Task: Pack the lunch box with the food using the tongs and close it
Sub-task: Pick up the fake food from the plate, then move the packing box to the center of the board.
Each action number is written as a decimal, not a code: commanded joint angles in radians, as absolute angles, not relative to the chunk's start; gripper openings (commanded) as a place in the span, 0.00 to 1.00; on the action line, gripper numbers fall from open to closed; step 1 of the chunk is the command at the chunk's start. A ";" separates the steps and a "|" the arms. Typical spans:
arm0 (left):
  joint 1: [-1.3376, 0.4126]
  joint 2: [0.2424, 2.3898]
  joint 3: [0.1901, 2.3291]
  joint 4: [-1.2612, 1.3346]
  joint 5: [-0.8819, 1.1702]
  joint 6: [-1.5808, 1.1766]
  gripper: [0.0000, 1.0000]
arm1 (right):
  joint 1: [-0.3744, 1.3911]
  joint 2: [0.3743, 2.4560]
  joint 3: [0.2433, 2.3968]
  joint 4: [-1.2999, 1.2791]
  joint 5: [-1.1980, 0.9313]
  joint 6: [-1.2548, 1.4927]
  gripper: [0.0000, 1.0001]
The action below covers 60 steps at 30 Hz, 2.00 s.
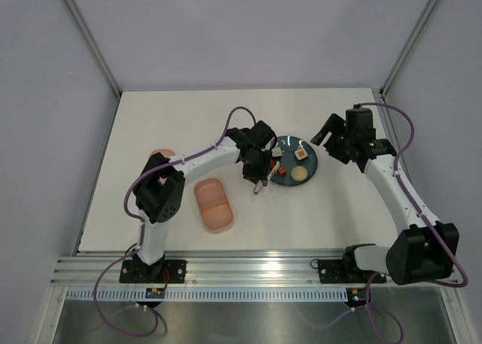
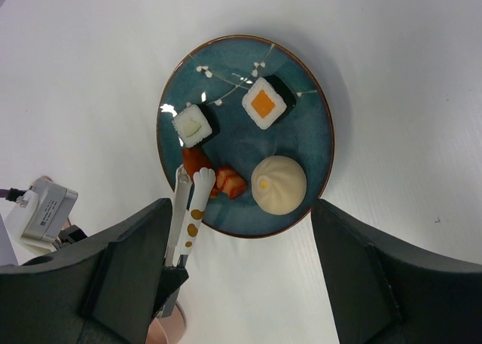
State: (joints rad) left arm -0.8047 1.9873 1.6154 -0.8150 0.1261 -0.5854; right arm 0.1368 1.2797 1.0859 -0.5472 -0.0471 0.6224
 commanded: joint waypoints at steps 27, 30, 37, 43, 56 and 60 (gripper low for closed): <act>-0.811 1.789 1.628 -0.822 0.089 -0.534 0.00 | 0.143 1.253 1.103 -0.532 -0.063 0.630 0.83; -0.810 1.775 1.620 -0.812 0.092 -0.523 0.00 | 0.143 1.253 1.103 -0.535 -0.061 0.630 0.83; -0.807 1.792 1.635 -0.787 0.117 -0.492 0.00 | 0.143 1.255 1.097 -0.538 -0.064 0.627 0.83; -0.795 1.799 1.651 -0.805 0.153 -0.450 0.00 | 0.143 1.243 1.083 -0.546 -0.069 0.623 0.82; -0.758 1.640 1.493 -0.790 0.178 -0.374 0.00 | 0.144 1.262 1.072 -0.526 -0.092 0.627 0.82; -0.739 1.624 1.494 -0.787 0.183 -0.364 0.00 | 0.158 1.273 1.066 -0.511 -0.127 0.620 0.81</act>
State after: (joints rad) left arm -0.7555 1.6760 1.4895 -0.8299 0.1535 -0.3946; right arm 0.1387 1.2720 1.0691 -0.5438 -0.0814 0.6258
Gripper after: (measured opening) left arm 0.263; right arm 0.816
